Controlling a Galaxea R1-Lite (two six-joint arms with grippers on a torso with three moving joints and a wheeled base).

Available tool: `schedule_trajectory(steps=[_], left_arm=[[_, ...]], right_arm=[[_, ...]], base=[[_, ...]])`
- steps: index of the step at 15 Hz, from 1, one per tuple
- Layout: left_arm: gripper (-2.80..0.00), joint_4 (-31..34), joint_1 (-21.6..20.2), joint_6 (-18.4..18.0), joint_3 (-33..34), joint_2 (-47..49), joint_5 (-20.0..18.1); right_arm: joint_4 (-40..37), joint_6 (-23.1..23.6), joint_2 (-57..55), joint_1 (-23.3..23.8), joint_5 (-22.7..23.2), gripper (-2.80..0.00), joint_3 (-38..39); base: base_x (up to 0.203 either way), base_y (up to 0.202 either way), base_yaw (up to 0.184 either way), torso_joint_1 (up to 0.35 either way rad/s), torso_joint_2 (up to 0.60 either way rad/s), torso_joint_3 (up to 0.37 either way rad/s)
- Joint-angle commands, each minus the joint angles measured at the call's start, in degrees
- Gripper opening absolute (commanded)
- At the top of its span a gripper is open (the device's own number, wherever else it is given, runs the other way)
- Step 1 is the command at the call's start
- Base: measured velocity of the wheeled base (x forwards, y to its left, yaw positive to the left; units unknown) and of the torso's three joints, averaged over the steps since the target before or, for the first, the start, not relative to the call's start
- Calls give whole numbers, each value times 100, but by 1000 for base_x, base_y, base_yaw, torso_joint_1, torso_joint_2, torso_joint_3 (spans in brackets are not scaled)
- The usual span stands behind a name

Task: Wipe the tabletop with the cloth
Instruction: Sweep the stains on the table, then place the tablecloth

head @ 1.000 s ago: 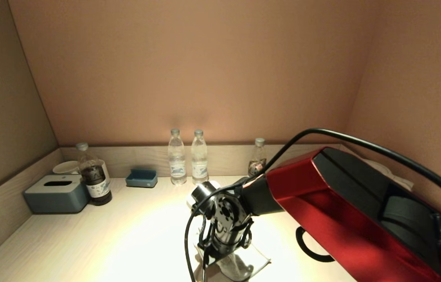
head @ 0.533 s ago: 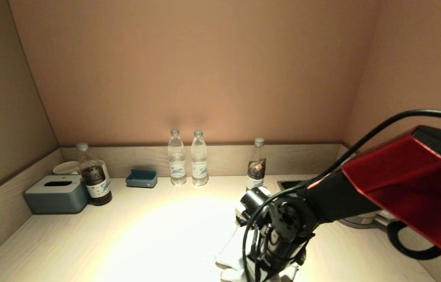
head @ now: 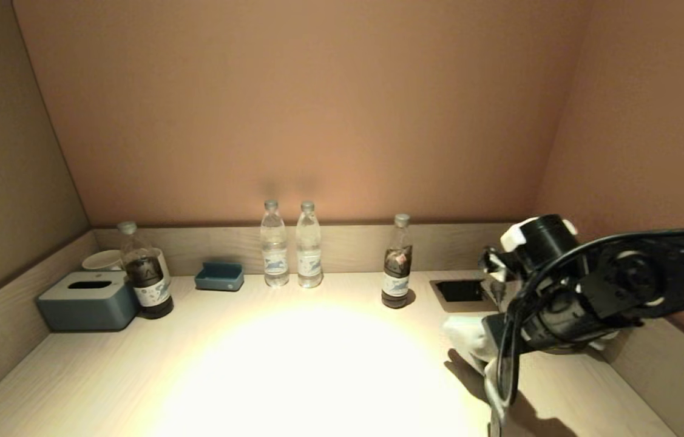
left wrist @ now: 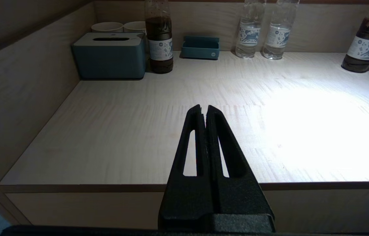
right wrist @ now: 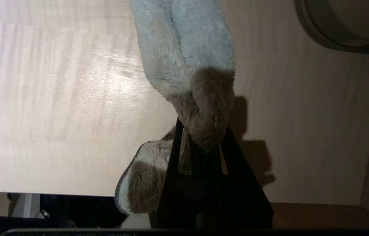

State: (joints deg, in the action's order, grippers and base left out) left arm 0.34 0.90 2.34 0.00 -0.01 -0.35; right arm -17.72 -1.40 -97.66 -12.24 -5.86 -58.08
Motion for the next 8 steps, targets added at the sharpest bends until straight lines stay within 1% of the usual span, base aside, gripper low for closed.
schedule_trajectory(steps=[1, 4, 5, 6, 8], left_arm=[[-280, 1, -2, 3, 0, 1, 0], [-280, 1, -2, 3, -2, 1, 0], [-280, 10, -2, 3, 0, 1, 0], [-280, 8, -2, 3, 0, 1, 0], [-280, 1, -2, 3, 0, 1, 0]], right_arm=[[-4, 275, 485, 298, -117, -280, -4], [-25, 414, 798, 1068, -123, -280, 48], [-38, 429, 748, 1357, -125, -280, 57], [-43, 443, 678, 1487, -125, -280, 65], [-7, 437, 356, 1922, -123, -280, 28]], base=[[0, 0, 0, 0, 0, 0], [0, 0, 0, 0, 0, 0], [0, 0, 0, 0, 0, 0], [0, 0, 0, 0, 0, 0], [0, 0, 0, 0, 0, 0]])
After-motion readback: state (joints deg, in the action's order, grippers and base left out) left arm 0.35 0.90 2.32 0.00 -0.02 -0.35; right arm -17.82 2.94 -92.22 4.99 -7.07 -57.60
